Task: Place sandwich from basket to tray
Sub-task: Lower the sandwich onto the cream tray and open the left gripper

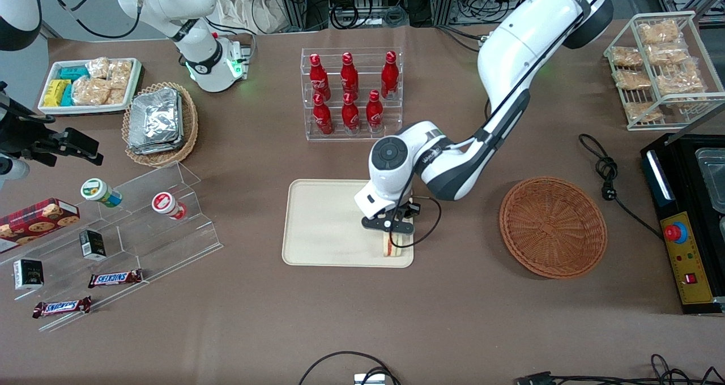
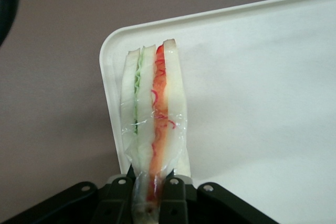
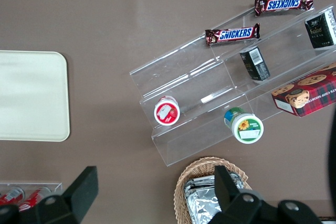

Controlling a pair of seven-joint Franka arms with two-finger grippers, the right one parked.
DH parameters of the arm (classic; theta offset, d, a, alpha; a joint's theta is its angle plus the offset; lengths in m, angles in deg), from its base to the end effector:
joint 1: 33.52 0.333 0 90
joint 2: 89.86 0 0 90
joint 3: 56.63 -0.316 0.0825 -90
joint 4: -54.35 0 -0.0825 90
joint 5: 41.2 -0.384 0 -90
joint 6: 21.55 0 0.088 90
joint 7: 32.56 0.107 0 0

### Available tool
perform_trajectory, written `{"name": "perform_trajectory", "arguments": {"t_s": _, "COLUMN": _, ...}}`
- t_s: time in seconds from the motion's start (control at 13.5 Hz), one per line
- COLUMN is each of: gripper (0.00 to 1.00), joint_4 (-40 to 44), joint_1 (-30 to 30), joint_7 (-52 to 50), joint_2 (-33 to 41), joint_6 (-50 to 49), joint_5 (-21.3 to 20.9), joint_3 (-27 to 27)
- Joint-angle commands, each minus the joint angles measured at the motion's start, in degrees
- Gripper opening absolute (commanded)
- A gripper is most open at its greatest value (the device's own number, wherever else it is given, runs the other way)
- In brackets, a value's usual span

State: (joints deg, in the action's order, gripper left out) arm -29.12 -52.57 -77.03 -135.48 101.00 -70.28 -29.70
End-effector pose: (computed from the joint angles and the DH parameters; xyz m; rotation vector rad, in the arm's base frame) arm 0.5561 -0.4550 0.2438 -3.0528 0.2852 -0.0847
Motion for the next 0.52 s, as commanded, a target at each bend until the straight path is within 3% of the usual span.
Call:
{"name": "perform_trajectory", "arguments": {"t_s": 0.0, "gripper": 0.0, "joint_4": 1.91, "joint_1": -1.78, "joint_7": -2.91, "joint_2": -1.48, "joint_6": 0.14, "joint_5": -2.29, "joint_3": -1.52}}
{"name": "perform_trajectory", "arguments": {"t_s": 0.15, "gripper": 0.0, "joint_4": 1.91, "joint_1": -1.78, "joint_7": -3.18, "joint_2": -2.01, "joint_6": 0.93, "joint_5": -2.47, "joint_3": -2.05}}
{"name": "perform_trajectory", "arguments": {"t_s": 0.22, "gripper": 0.45, "joint_4": 1.91, "joint_1": -1.78, "joint_7": -3.18, "joint_2": -2.02, "joint_6": 1.11, "joint_5": -2.47, "joint_3": -2.14}}
{"name": "perform_trajectory", "arguments": {"t_s": 0.3, "gripper": 0.98, "joint_4": 1.91, "joint_1": -1.78, "joint_7": -3.18, "joint_2": -1.84, "joint_6": 1.2, "joint_5": -2.82, "joint_3": -2.14}}
{"name": "perform_trajectory", "arguments": {"t_s": 0.44, "gripper": 1.0, "joint_4": 1.91, "joint_1": -1.96, "joint_7": -3.35, "joint_2": -1.67, "joint_6": 2.59, "joint_5": -2.56, "joint_3": -2.66}}
